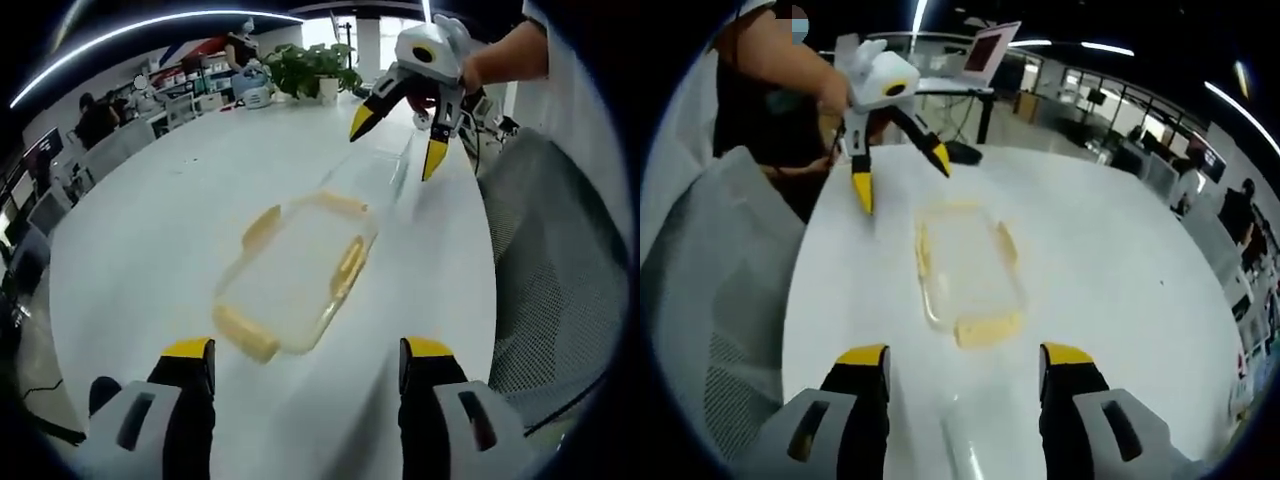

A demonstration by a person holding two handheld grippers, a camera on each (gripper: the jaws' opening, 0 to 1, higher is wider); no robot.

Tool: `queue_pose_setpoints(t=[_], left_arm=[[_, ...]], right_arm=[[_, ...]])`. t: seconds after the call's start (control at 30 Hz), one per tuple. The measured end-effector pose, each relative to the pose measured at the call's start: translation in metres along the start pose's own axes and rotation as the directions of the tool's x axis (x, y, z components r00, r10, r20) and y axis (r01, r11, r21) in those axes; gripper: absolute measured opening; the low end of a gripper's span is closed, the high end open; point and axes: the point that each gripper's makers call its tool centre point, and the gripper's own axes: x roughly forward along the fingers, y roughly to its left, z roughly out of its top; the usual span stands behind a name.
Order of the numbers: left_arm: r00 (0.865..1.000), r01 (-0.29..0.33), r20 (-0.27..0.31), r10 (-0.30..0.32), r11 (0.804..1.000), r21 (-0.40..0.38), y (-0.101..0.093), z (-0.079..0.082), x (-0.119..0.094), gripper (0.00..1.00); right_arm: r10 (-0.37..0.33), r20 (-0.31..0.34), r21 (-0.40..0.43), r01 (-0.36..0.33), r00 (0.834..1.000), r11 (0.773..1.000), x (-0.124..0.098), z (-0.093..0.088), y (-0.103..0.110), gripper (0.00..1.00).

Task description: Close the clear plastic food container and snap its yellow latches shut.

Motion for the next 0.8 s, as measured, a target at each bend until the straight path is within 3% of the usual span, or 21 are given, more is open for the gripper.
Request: queue_pose_setpoints(t=[0.8], left_arm=[[0.998,0.049,-0.044,-0.046,0.997,0.063,0.012,-0.002,0.016,0.75]], right_arm=[[0.056,-0.04,-0.025,-0.057,0.998,0.998,0.023,0.0,-0.003,0.6]])
